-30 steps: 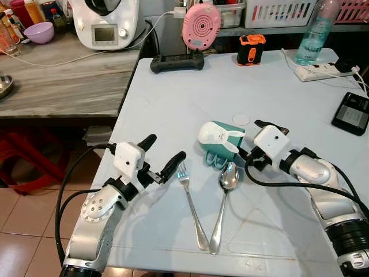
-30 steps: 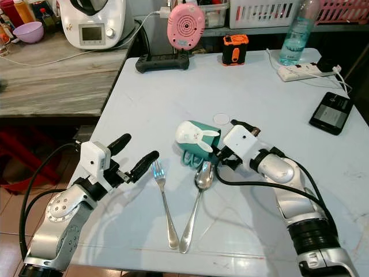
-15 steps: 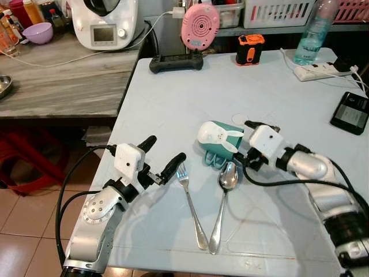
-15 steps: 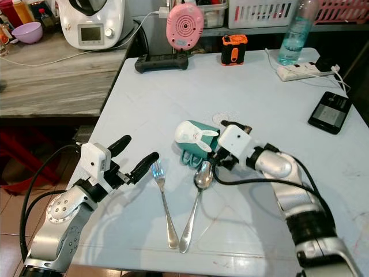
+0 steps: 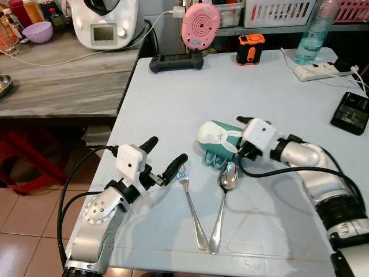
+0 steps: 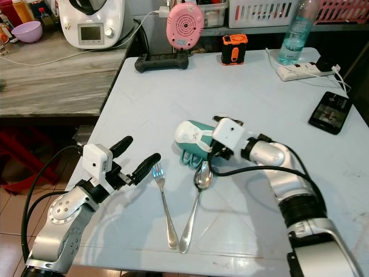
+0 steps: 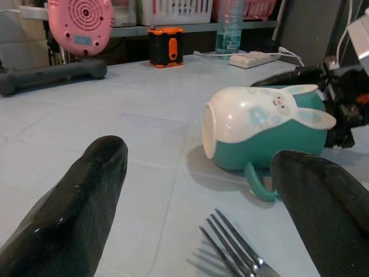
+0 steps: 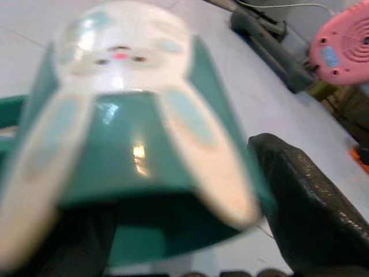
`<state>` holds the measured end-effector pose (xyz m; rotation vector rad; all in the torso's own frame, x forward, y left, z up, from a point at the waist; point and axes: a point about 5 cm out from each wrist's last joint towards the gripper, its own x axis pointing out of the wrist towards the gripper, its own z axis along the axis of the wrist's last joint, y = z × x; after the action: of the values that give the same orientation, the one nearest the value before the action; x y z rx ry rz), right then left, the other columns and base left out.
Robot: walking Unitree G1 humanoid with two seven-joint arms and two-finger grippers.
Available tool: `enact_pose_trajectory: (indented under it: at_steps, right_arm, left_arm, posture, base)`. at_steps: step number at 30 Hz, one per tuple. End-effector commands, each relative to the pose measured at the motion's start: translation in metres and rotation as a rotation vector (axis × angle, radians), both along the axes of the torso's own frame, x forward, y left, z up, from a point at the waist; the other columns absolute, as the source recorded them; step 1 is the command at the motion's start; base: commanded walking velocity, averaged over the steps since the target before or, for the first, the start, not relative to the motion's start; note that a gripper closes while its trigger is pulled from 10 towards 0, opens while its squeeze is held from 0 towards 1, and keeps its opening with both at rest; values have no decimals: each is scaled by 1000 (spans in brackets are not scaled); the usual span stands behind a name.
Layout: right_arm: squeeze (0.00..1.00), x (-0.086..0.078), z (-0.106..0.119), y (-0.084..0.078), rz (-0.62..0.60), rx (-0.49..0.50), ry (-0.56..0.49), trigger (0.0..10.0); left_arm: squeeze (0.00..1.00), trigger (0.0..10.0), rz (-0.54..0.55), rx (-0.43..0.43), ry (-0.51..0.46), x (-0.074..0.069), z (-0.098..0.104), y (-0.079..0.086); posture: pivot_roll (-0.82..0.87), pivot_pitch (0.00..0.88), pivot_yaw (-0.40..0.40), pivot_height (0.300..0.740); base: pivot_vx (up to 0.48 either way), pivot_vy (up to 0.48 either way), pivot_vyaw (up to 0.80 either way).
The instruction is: Setting the table
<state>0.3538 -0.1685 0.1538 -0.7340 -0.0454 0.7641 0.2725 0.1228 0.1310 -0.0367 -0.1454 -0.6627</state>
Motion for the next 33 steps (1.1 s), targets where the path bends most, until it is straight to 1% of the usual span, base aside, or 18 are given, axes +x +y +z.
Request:
enact_pose_trajectory:
  at_steps: [1, 8, 13, 15, 26, 33]
  right_arm:
    - [0, 2, 4, 6, 30, -4, -18, 0]
    - [0, 4, 3, 7, 15, 11, -20, 0]
    - [0, 7, 1, 5, -36, 37, -20, 0]
    - [0, 8, 2, 4, -63, 63, -17, 0]
    - [0, 10, 0, -2, -106, 80, -20, 0]
    - [0, 11, 1, -2, -121, 89, -21, 0]
  left_arm:
    - [0, 10000, 8, 11, -7, 0, 1, 2]
    - [0, 10000, 9, 11, -9, 0, 1, 1]
    - [0, 10000, 6, 12, -16, 1, 2, 0]
    - [0, 10000, 3, 19, -26, 1, 3, 0]
    - [0, 10000, 6, 30, -41, 1, 4, 0]
    - [0, 10000, 17, 38, -53, 2, 4, 0]
  posture:
    - [-90, 147, 107, 740]
    - [-90, 147, 107, 740]
    - [-90, 147, 107, 740]
    - [-90, 147, 107, 740]
    - [-92, 142, 105, 740]
    - [-91, 136, 105, 740]
  base:
    - [0, 0, 0]
    - [0, 0, 0]
    - [0, 0, 0]
    - [0, 0, 0]
    - [0, 0, 0]
    - [0, 0, 0]
